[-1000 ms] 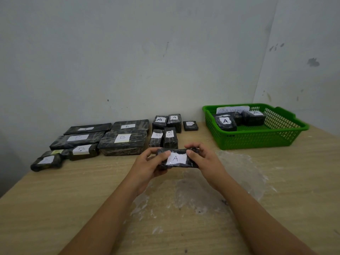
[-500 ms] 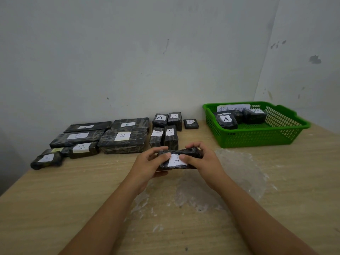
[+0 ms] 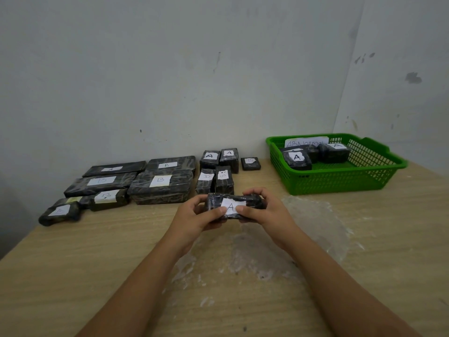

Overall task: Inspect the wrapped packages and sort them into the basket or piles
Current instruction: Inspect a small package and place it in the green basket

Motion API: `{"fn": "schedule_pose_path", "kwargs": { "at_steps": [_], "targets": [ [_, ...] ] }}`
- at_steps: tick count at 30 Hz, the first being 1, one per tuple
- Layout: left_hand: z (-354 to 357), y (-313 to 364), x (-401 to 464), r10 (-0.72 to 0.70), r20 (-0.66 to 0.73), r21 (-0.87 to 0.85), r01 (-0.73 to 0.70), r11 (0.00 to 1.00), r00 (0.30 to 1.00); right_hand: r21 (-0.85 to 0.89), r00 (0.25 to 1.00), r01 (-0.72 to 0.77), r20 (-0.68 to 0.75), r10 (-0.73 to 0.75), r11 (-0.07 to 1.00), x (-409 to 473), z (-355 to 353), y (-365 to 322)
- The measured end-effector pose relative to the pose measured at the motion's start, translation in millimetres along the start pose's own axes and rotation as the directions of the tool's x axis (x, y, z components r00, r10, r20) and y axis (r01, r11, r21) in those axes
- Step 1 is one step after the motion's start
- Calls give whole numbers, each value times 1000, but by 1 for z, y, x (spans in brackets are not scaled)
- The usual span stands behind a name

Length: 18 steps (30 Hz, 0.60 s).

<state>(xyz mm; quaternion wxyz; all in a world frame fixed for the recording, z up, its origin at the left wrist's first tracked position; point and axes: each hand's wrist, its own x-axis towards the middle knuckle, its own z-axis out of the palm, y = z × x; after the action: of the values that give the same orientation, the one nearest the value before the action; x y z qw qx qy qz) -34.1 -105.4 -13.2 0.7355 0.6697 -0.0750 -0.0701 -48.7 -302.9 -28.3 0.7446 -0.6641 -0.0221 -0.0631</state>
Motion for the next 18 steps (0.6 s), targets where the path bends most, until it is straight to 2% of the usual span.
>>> {"fn": "schedule_pose_path", "kwargs": {
  "at_steps": [7,11,14,18],
  "targets": [
    [-2,3,1,-32,55,109,26,994,998,75,996,-82,-24,84,994,-1,0,-6],
    [-4,0,4,-25,23,144,22,989,999,49,995,-97,1,97,994,0,-3,-5],
    [-4,0,5,-28,-4,137,29,990,1000,-20,996,-72,43,73,997,1,-6,-4],
    [-5,4,3,-90,-25,78,91,993,996,-198,994,40,108,-19,979,-3,-14,-8]
  ]
}}
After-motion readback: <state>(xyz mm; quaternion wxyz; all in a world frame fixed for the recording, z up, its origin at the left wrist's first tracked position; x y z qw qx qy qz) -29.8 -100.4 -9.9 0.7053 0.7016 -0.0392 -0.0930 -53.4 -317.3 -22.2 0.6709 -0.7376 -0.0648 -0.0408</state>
